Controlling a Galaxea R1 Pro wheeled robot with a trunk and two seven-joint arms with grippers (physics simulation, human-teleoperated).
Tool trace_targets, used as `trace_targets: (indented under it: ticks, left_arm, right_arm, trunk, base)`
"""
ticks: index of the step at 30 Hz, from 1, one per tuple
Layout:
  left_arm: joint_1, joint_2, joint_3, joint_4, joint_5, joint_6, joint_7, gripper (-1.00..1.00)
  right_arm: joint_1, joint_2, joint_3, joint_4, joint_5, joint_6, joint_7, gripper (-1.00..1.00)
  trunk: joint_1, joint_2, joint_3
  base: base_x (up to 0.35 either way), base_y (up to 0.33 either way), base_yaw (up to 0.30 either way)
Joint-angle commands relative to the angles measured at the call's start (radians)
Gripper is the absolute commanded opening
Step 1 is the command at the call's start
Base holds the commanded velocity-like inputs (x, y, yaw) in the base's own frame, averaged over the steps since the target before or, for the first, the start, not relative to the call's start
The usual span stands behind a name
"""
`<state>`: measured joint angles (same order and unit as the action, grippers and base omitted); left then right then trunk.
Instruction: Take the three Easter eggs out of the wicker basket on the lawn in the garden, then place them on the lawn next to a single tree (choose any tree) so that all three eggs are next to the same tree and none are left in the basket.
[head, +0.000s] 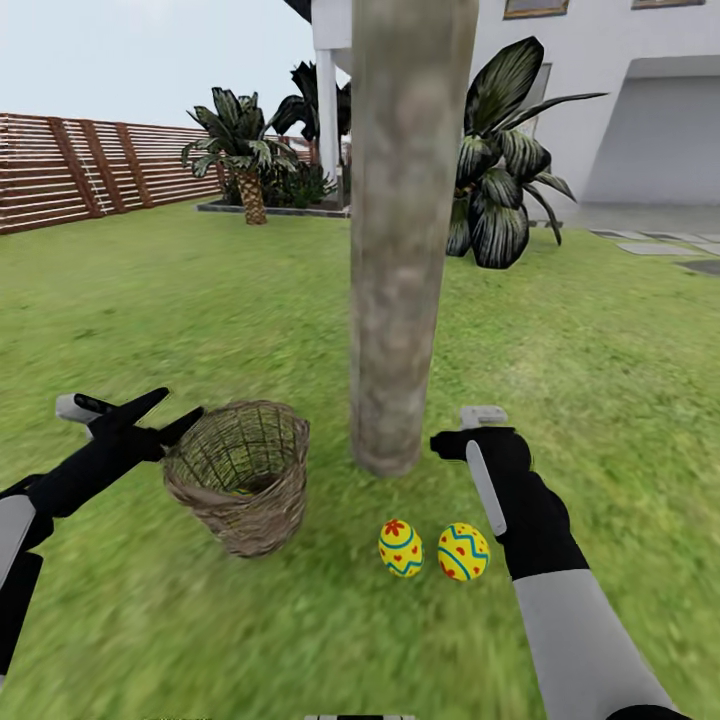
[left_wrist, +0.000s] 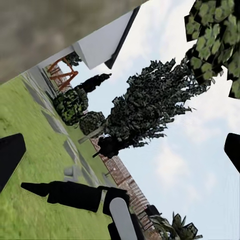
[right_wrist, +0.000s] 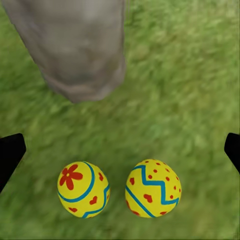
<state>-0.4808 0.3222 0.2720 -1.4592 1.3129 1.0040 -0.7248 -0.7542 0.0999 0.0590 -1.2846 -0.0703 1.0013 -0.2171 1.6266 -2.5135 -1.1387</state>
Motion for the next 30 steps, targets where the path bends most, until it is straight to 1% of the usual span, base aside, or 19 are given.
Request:
trace_targets:
  ticks: [1, 11, 13, 17, 20, 24, 30]
  left_arm:
    - [-0.001, 0.000, 0.001, 0.000, -0.003, 0.004, -0.004, 1.00]
    - [-0.001, 0.000, 0.001, 0.002, -0.004, 0.002, -0.003, 1.00]
    - [-0.001, 0.000, 0.001, 0.002, -0.004, 0.002, -0.002, 1.00]
    - [-0.001, 0.000, 0.001, 0.002, -0.004, 0.002, -0.001, 1.00]
    - [-0.001, 0.000, 0.001, 0.002, -0.004, 0.002, -0.001, 1.00]
    - [-0.001, -0.001, 0.001, 0.002, -0.004, 0.002, -0.001, 1.00]
    - [-0.001, -0.001, 0.000, 0.002, -0.006, 0.001, -0.001, 1.00]
  right_arm:
    - [0.000, 0.000, 0.001, -0.001, -0.008, 0.003, -0.008, 1.00]
    - [0.000, 0.005, 0.001, -0.003, -0.013, 0.004, -0.008, 1.00]
    - [0.000, 0.005, 0.001, -0.005, -0.028, 0.004, -0.008, 1.00]
    - [0.000, 0.004, 0.001, -0.025, -0.125, 0.007, -0.009, 1.00]
    - [0.000, 0.002, 0.002, -0.029, -0.168, 0.007, -0.010, 1.00]
    - [0.000, 0.004, 0.002, -0.030, -0.181, 0.007, -0.010, 1.00]
    - [0.000, 0.004, 0.003, -0.038, -0.182, 0.007, -0.010, 1.00]
  trunk:
    - [-0.001, 0.000, 0.003]
    - [-0.005, 0.002, 0.042]
    - [-0.006, 0.003, 0.050]
    - [-0.008, 0.004, 0.065]
    - [-0.009, 0.004, 0.077]
    - [-0.011, 0.005, 0.092]
    - [-0.014, 0.007, 0.115]
  base:
    - [0.000, 0.000, 0.293]
    - [0.000, 0.000, 0.293]
    - [0.000, 0.000, 0.293]
    - [0.000, 0.000, 0.293]
    - [0.000, 0.000, 0.294]
    - [0.000, 0.000, 0.294]
    - [0.000, 0.000, 0.294]
